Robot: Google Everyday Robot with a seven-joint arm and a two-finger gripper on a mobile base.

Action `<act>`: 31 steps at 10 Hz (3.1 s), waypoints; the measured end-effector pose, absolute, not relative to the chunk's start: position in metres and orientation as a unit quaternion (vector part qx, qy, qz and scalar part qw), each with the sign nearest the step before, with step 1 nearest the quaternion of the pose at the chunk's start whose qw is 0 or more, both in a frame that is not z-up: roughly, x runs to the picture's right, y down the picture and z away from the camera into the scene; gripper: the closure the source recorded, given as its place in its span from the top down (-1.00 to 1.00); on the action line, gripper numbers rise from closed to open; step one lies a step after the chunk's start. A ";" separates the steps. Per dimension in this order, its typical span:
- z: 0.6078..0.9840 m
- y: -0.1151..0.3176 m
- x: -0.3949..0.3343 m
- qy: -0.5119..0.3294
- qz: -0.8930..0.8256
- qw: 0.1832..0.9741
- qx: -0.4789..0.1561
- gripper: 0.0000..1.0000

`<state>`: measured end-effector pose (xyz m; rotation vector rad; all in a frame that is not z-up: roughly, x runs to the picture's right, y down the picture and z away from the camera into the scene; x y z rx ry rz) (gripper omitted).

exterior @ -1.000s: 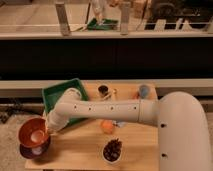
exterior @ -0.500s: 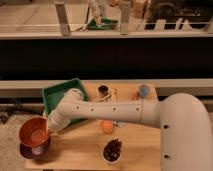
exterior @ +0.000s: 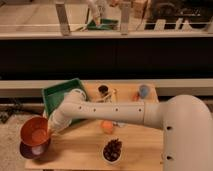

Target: Stack bowls on top of each other

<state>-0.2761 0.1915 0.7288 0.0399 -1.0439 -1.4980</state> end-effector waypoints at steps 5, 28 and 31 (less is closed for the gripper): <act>0.733 0.197 -0.293 -0.473 -0.670 0.572 -0.006 0.51; 0.722 0.193 -0.292 -0.484 -0.676 0.555 0.005 0.60; 0.721 0.193 -0.292 -0.485 -0.676 0.555 0.005 0.60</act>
